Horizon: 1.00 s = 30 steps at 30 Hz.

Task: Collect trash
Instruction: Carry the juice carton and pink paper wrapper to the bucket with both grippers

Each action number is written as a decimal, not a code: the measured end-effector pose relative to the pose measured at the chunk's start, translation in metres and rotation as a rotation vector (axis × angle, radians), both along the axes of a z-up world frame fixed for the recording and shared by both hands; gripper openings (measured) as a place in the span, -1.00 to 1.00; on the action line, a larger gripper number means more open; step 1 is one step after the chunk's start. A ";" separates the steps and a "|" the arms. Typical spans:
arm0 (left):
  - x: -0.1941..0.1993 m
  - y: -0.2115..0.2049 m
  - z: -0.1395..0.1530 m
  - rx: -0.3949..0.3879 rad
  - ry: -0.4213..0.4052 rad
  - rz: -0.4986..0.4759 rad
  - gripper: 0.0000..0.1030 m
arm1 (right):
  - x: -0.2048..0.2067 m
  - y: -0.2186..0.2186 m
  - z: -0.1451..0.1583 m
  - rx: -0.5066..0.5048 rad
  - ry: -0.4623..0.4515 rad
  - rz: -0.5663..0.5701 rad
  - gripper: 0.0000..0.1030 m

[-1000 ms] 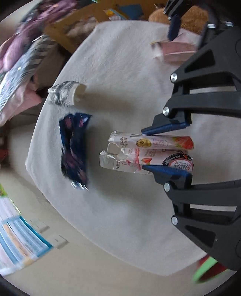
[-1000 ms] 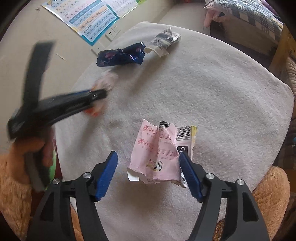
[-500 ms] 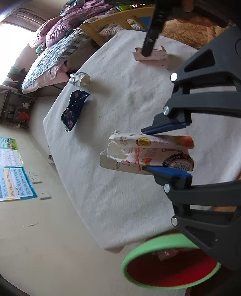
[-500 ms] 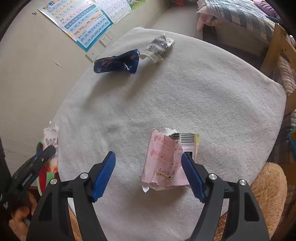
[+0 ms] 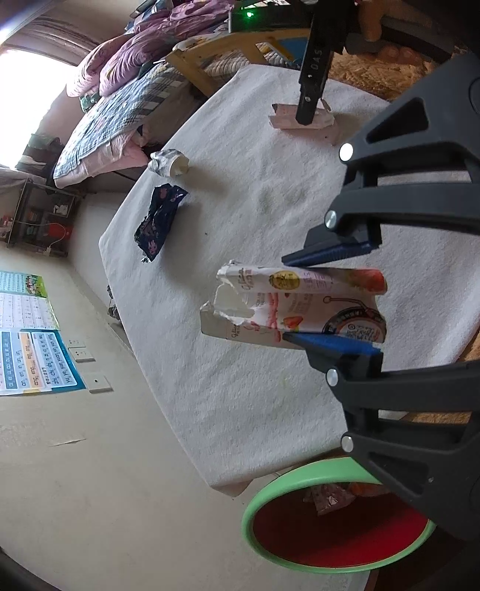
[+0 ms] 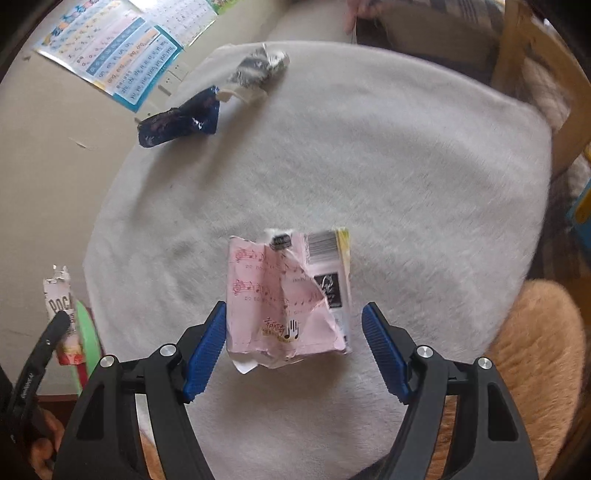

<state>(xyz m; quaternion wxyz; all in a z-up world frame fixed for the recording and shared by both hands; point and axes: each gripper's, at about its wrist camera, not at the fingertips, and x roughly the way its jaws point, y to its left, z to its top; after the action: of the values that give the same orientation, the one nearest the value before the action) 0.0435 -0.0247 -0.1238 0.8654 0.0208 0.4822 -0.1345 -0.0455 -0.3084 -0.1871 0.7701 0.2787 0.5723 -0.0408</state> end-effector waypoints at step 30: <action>0.001 0.038 0.011 -0.012 -0.042 0.110 -0.35 | 0.014 0.111 0.109 -0.171 -0.329 0.334 -0.21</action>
<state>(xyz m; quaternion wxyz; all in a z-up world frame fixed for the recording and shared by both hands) 0.0447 0.0136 -0.1124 0.8815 -0.0081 0.4636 -0.0893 -0.0316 -0.1976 -0.0785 0.8698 0.1168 0.4719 0.0846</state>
